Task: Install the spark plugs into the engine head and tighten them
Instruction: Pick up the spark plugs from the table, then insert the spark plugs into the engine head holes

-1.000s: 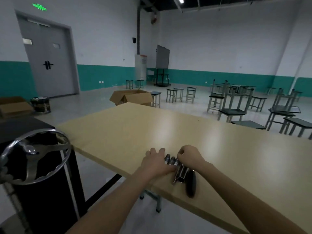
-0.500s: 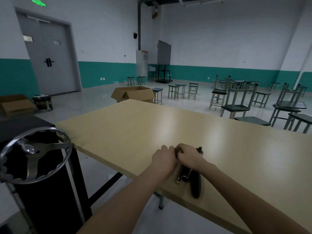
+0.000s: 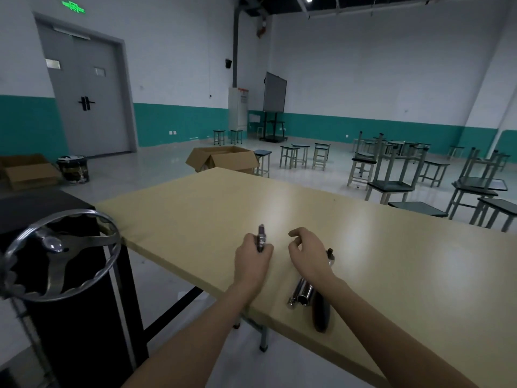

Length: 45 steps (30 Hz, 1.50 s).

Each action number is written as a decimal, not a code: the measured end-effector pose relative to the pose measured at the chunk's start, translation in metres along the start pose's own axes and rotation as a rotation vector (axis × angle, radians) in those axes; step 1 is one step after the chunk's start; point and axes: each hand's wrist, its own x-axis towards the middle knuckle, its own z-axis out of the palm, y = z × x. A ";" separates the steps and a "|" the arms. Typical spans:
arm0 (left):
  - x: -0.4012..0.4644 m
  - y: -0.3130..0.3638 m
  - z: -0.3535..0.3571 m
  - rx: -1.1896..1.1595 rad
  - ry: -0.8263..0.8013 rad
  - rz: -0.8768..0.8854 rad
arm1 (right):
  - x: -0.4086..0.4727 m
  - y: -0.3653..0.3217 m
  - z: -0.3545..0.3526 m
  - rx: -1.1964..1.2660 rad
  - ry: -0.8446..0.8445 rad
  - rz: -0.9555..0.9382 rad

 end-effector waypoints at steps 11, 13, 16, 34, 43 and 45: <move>-0.030 0.016 -0.145 -0.802 -0.312 -0.475 | -0.047 -0.132 0.055 1.018 -0.489 0.414; -0.050 0.014 -0.189 -0.846 -0.281 -0.486 | -0.068 -0.165 0.073 1.069 -0.553 0.400; -0.088 0.009 -0.258 -0.875 -0.160 -0.482 | -0.105 -0.220 0.103 1.017 -0.647 0.252; -0.342 -0.044 -0.526 -0.613 0.802 -0.511 | -0.375 -0.451 0.239 0.773 -0.926 -0.498; -0.387 -0.067 -0.577 -1.189 0.962 -0.620 | -0.426 -0.470 0.261 0.395 -0.960 -1.040; -0.392 -0.067 -0.577 -1.169 1.024 -0.614 | -0.437 -0.475 0.268 0.354 -0.894 -1.128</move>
